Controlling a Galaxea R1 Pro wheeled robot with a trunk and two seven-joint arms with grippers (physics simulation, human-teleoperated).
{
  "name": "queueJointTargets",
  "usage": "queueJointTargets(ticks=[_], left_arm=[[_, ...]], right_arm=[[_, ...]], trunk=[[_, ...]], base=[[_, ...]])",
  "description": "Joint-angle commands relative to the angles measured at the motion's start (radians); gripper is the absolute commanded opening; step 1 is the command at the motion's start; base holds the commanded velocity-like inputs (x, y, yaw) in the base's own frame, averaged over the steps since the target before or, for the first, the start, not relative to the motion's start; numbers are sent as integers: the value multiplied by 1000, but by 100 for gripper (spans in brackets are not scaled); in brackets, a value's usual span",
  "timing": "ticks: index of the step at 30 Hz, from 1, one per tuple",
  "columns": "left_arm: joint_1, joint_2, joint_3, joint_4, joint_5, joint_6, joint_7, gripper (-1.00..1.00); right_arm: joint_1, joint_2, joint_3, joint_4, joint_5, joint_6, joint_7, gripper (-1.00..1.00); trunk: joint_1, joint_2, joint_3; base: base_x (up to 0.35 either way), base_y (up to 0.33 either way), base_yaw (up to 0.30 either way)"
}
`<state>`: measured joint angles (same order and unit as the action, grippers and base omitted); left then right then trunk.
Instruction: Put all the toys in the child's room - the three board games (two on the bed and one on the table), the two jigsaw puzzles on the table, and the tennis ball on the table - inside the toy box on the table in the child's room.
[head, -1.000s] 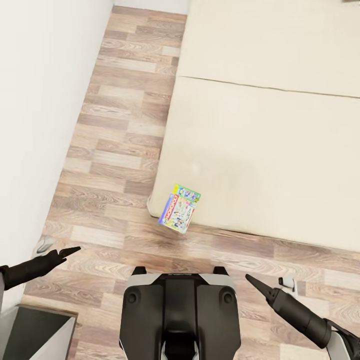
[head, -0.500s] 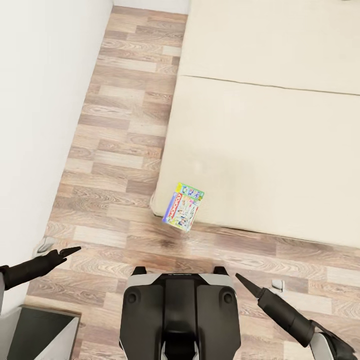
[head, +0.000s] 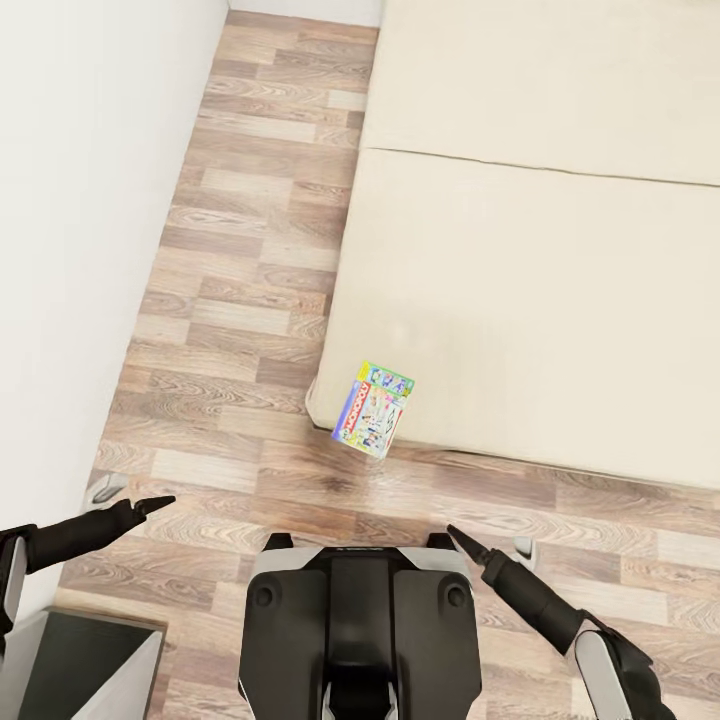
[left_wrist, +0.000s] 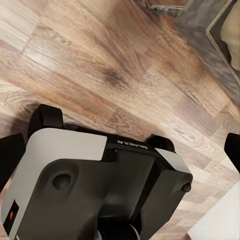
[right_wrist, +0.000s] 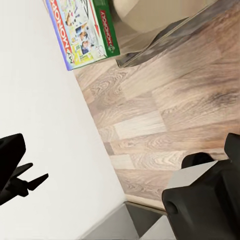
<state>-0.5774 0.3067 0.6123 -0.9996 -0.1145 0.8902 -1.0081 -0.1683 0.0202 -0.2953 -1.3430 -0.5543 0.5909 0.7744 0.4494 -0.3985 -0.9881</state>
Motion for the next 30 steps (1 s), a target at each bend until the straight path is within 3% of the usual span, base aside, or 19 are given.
queueJointTargets(ticks=[1, 15, 22, 25, 30], left_arm=[[-1, -1, 1, -1, -11, 6, -10, 100], [-1, -1, -2, -1, -11, 6, -8, 100], [-1, -1, -2, -1, -11, 6, -11, 100], [-1, -8, -5, -1, -10, 6, -12, 100], [-1, -34, -31, -1, -10, 6, -37, 100]], right_arm=[[-5, 2, -2, 3, -6, 4, -3, 100], [-32, 8, 3, 14, -22, -1, -7, 100], [-57, 8, 11, 43, -15, -46, -8, 100], [-86, 7, 36, 56, -12, -69, -8, 100], [-132, 8, 112, 106, -10, -90, -6, 100]], trunk=[[1, -2, -1], [1, -2, -1], [1, -2, -1], [1, -2, -1], [1, -2, -1]], base=[[-1, 2, 0], [0, 37, 0], [0, 67, 0], [0, 16, 0], [0, 5, 0]])
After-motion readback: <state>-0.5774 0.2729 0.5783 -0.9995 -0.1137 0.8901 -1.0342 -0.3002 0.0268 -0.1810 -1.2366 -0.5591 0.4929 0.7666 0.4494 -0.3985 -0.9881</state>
